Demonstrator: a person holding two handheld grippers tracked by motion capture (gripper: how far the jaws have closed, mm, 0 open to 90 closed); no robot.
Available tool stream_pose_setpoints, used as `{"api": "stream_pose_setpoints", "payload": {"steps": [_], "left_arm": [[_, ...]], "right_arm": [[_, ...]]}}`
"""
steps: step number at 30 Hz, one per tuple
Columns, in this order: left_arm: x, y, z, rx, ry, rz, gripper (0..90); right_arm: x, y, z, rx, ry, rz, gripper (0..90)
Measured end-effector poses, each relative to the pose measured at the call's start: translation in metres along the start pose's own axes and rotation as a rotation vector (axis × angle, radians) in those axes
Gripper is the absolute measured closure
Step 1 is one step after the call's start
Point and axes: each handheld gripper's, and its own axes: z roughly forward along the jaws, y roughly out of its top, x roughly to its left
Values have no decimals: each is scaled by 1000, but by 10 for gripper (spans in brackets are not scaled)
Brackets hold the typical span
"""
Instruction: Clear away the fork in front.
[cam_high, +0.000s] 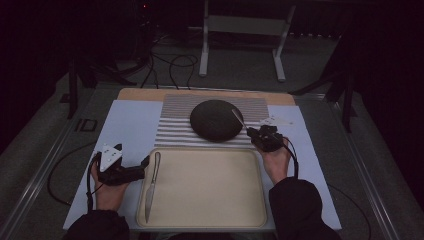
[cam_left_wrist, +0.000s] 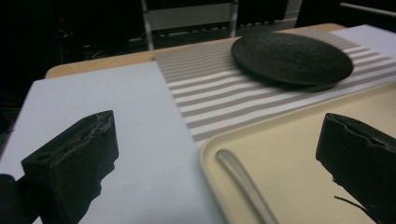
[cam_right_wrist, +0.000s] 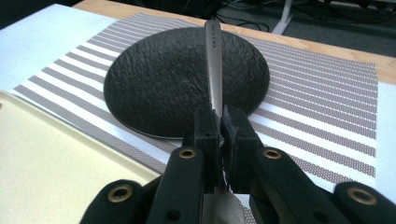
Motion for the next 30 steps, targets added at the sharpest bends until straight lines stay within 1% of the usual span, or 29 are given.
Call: {"api": "stream_pose_setpoints", "payload": {"steps": [1, 2, 5, 6, 7, 9, 16, 23, 27, 30], "left_arm": [[-2, 4, 3, -2, -5, 0, 3], [-2, 5, 4, -3, -6, 3, 3], [-4, 12, 9, -3, -11, 20, 3], [-4, 12, 9, -3, -11, 20, 3], [-5, 18, 12, -12, -17, 15, 3], [-6, 23, 15, -14, -29, 19, 3], [-17, 40, 28, -8, -68, 51, 3], [-28, 48, 44, 14, -112, 74, 2], [-33, 53, 53, 25, -136, 74, 3], [-36, 56, 57, 26, -147, 73, 3]], "right_arm": [[1, 1, -1, -3, 5, -2, 858], [3, 2, -2, -11, 12, -7, 858], [6, 3, -4, -18, 16, -12, 858], [6, 3, -4, -18, 16, -12, 858], [7, 3, -4, -22, 19, -16, 858], [10, 4, -6, -31, 28, -20, 858], [16, 6, -10, -45, 47, -34, 858], [23, 8, -12, -61, 67, -39, 858], [25, 10, -14, -72, 92, -29, 858], [27, 10, -15, -77, 98, -34, 858]]}}
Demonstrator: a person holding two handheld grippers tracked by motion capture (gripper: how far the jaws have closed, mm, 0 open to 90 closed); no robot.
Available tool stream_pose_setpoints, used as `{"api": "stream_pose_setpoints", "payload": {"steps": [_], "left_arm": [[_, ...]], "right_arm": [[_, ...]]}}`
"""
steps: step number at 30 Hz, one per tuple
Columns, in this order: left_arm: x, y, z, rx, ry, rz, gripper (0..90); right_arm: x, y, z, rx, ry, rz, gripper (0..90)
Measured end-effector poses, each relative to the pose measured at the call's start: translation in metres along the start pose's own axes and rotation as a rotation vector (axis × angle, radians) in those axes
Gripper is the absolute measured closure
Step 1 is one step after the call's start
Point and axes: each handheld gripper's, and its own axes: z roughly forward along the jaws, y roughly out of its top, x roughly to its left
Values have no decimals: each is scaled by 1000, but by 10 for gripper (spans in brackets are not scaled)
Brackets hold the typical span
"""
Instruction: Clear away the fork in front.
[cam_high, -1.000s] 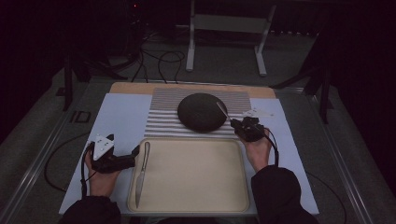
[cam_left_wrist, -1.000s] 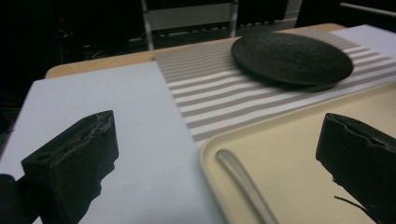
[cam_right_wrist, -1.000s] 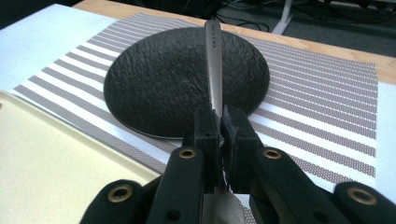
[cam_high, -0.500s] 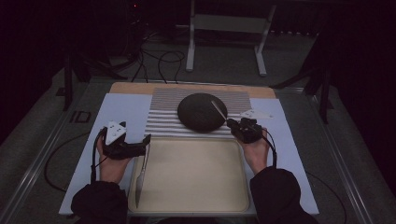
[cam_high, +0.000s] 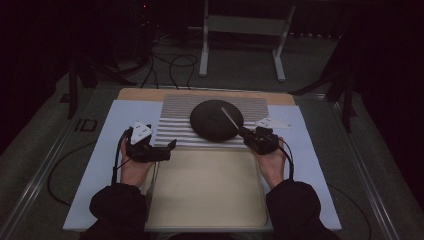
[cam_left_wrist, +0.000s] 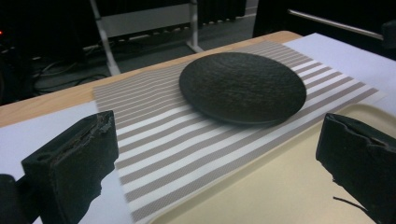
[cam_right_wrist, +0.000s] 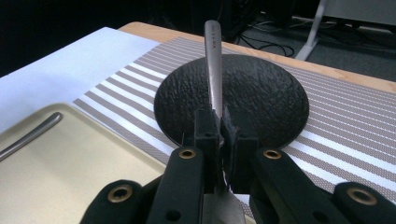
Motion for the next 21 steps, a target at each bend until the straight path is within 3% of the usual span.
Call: {"api": "stream_pose_setpoints", "payload": {"steps": [4, 21], "left_arm": [[-6, 7, 12, 19, -13, 24, 3], [-18, 20, 39, 38, -95, -27, 3]], "right_arm": [[6, 3, -3, -15, 17, -14, 858], [35, 4, -2, -48, 83, -68, 858]]}}
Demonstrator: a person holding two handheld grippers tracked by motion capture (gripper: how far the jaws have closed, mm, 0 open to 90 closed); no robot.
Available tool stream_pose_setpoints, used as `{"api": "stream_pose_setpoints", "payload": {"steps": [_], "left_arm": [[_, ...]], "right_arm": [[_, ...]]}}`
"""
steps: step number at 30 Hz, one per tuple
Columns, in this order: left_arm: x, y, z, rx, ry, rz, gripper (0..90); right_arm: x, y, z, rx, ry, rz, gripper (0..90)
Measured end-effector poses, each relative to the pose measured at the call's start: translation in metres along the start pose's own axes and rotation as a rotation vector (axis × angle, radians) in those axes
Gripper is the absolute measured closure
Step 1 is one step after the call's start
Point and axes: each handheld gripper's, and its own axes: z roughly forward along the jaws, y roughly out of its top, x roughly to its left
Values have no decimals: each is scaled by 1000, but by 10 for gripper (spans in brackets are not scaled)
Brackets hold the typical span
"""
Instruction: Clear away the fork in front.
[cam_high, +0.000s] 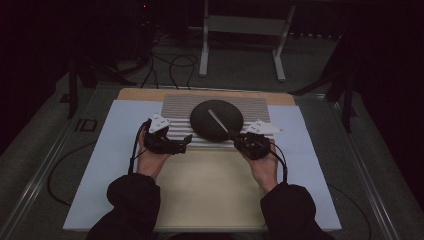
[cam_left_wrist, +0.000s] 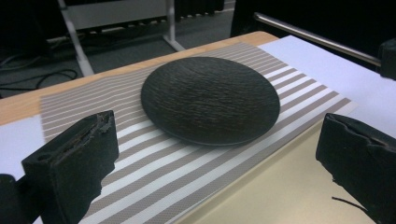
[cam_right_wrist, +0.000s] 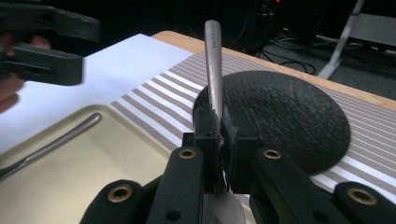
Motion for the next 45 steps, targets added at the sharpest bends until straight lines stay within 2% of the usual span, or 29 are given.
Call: {"api": "stream_pose_setpoints", "payload": {"steps": [3, 4, 8, 9, 10, 13, 15, 16, 23, 26, 28, 31, 40, 44, 45], "left_arm": [[-2, 2, 3, 2, -14, -10, 6], [-4, 3, 6, 4, -39, -25, 6], [-7, 7, 10, 3, -84, -68, 39], [-7, 7, 10, 3, -84, -68, 47], [-8, 8, 11, -2, -100, -88, 47], [-10, 10, 13, -12, -127, -115, 75], [-10, 11, 13, -16, -131, -125, 102], [-12, 14, 14, -24, -140, -149, 102], [-15, 19, 18, -46, -207, -223, 267], [-16, 20, 21, -47, -250, -255, 390], [-17, 20, 22, -45, -271, -266, 455], [-18, 20, 24, -42, -299, -280, 505], [-19, 20, 26, -50, -325, -311, 612], [-19, 20, 25, -57, -340, -343, 694], [-19, 20, 25, -57, -340, -343, 740]], "right_arm": [[4, 0, 1, -5, 8, -5, 858], [5, 0, 1, -8, 12, -8, 858], [14, 0, 4, -11, 31, -30, 858], [14, 0, 4, -11, 31, -30, 858], [16, -1, 5, -11, 34, -30, 858], [19, -1, 8, -15, 44, -31, 858], [20, -1, 8, -17, 47, -35, 858], [22, -1, 9, -19, 48, -33, 858], [32, 0, 13, -45, 64, -52, 858], [37, 1, 15, -52, 72, -60, 858], [39, 1, 17, -59, 74, -75, 858], [42, 2, 18, -69, 73, -86, 857], [44, 2, 19, -72, 63, -101, 857], [45, 1, 21, -71, 61, -110, 857], [45, 1, 21, -71, 61, -110, 857]]}}
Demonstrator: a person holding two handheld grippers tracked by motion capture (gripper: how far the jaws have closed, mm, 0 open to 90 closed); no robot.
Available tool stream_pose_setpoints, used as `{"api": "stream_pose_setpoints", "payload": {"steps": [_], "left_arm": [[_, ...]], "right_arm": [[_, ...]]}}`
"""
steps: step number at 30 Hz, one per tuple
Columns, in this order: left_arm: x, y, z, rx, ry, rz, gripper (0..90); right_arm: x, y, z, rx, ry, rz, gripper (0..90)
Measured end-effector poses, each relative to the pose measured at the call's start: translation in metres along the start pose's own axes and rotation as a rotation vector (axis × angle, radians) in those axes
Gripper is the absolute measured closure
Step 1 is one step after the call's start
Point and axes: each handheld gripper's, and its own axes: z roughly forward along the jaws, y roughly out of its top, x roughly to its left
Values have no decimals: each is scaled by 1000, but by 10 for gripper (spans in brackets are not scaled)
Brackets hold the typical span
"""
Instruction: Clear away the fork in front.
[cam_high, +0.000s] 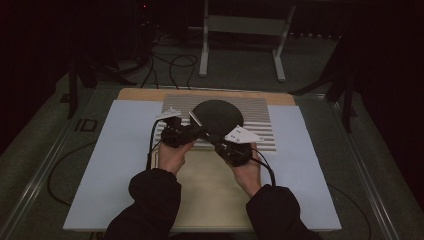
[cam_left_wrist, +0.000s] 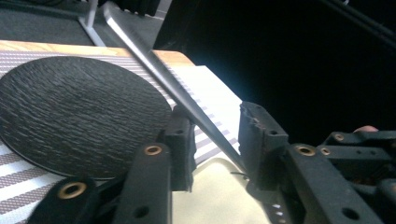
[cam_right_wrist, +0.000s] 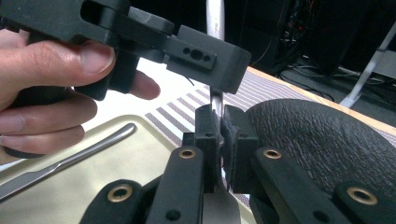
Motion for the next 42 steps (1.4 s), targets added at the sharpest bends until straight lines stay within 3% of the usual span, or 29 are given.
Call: {"api": "stream_pose_setpoints", "payload": {"steps": [1, 2, 3, 4, 5, 8, 15, 19, 23, 32, 34, 37, 42], "left_arm": [[-1, 1, -2, -12, -19, -16, 740], [-2, 1, -2, -14, -31, -28, 835], [-4, 2, -2, -13, -16, -20, 869], [-7, 3, -2, -1, 16, 15, 861], [-8, 3, -2, 6, 5, 13, 874], [-10, 5, -3, 16, 52, 34, 879], [-8, 7, -6, 24, 63, 41, 879], [-9, 7, -7, 28, 68, 59, 879], [-8, 8, -8, 34, 71, 75, 879], [-2, 11, -17, 21, 89, 68, 878], [-1, 12, -19, 24, 92, 73, 878], [0, 12, -21, 23, 99, 74, 878], [3, 13, -25, 26, 109, 85, 878]], "right_arm": [[1, 0, 0, 0, 1, -1, 856], [1, -1, 2, 6, 9, 0, 854], [1, -1, 4, 16, 18, -1, 868], [1, -2, 5, 19, 19, -2, 834], [1, -2, 5, 20, 18, 3, 788], [0, -3, 6, 24, 22, 4, 672], [-7, -2, 2, 25, 9, 24, 478], [-10, -2, 2, 39, 6, 44, 428], [-12, -3, 3, 65, -21, 44, 286], [-17, -5, 1, 131, -51, 23, 199], [-18, -5, 1, 149, -64, -7, 160], [-20, -5, 0, 154, -68, -5, 141], [-22, -5, -3, 138, -71, 42, 135]]}}
